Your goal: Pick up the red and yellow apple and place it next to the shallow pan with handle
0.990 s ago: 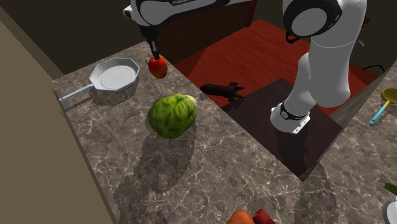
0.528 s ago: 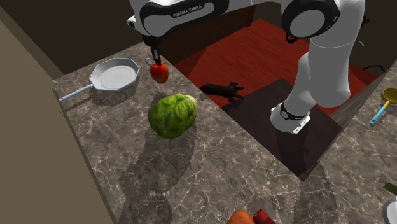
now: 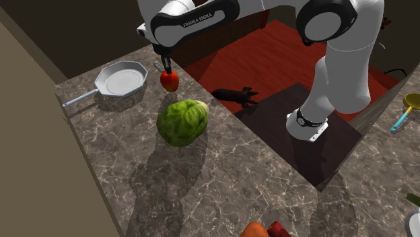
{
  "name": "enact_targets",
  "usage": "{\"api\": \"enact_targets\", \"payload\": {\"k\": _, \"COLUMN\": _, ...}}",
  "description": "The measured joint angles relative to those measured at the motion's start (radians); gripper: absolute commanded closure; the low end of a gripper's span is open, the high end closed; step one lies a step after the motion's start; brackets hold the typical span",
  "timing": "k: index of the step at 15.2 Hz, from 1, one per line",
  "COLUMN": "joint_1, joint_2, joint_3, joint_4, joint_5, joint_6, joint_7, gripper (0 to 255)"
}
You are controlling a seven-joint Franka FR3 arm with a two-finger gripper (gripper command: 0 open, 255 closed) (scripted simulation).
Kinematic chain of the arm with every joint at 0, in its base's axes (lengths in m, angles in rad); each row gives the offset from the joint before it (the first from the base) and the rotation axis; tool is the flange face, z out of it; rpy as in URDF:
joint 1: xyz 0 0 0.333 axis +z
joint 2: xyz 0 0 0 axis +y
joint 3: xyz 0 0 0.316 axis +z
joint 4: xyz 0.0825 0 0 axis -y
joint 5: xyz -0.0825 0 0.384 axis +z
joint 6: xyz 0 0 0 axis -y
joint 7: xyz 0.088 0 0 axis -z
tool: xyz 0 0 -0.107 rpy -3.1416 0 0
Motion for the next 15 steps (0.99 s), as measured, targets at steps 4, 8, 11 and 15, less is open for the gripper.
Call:
{"api": "enact_targets", "payload": {"k": 4, "joint_1": 0.000, "joint_2": 0.000, "joint_3": 0.000, "joint_4": -0.001, "joint_5": 0.000, "joint_6": 0.001, "joint_7": 0.000, "gripper": 0}}
{"api": "enact_targets", "payload": {"k": 8, "joint_1": 0.000, "joint_2": -0.001, "joint_3": 0.000, "joint_4": -0.001, "joint_5": 0.000, "joint_6": 0.001, "joint_7": 0.000, "gripper": 0}}
{"api": "enact_targets", "payload": {"k": 11, "joint_1": 0.001, "joint_2": -0.012, "joint_3": -0.002, "joint_4": 0.021, "joint_5": -0.004, "joint_6": -0.032, "joint_7": 0.001, "gripper": 0}}
{"api": "enact_targets", "payload": {"k": 15, "joint_1": 0.004, "joint_2": -0.030, "joint_3": -0.004, "joint_4": 0.079, "joint_5": -0.010, "joint_6": -0.107, "joint_7": 0.007, "gripper": 0}}
